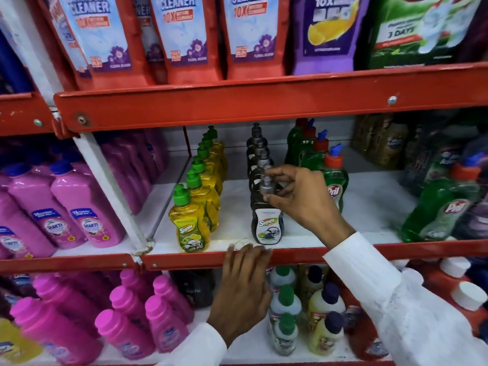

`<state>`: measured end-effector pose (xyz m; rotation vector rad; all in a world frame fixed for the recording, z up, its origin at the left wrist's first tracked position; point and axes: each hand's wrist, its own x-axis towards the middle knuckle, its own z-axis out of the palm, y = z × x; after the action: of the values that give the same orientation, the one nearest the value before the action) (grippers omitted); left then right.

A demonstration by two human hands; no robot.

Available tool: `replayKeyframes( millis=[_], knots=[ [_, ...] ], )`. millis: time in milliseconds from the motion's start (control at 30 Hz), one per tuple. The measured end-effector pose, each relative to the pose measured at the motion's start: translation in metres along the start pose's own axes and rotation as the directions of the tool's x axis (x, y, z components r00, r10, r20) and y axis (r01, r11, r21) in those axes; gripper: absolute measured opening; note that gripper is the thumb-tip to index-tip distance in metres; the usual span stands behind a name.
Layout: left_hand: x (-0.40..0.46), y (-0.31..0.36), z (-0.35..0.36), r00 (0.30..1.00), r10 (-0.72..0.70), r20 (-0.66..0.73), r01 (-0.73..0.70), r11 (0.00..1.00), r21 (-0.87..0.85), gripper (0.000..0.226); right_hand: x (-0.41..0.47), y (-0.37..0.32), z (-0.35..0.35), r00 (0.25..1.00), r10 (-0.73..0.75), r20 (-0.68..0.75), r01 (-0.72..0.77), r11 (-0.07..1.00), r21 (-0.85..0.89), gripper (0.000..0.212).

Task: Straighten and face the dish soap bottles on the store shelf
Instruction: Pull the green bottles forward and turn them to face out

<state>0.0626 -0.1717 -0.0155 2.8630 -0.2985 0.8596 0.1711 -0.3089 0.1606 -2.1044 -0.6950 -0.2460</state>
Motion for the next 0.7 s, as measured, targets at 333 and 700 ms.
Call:
replayKeyframes(
  millis=[333, 700],
  knots=[
    [0.033, 0.038, 0.033, 0.996, 0.082, 0.046, -0.080, 0.996, -0.044, 0.076, -0.079, 0.089, -0.050, 0.548, 0.080, -0.833, -0.079, 0.996, 0.044, 0.050],
    [0.029, 0.046, 0.046, 1.000, 0.003, 0.005, -0.002, 0.999, -0.042, 0.080, -0.079, 0.195, -0.094, 0.568, 0.439, -0.696, -0.461, 0.870, 0.173, 0.096]
  ],
)
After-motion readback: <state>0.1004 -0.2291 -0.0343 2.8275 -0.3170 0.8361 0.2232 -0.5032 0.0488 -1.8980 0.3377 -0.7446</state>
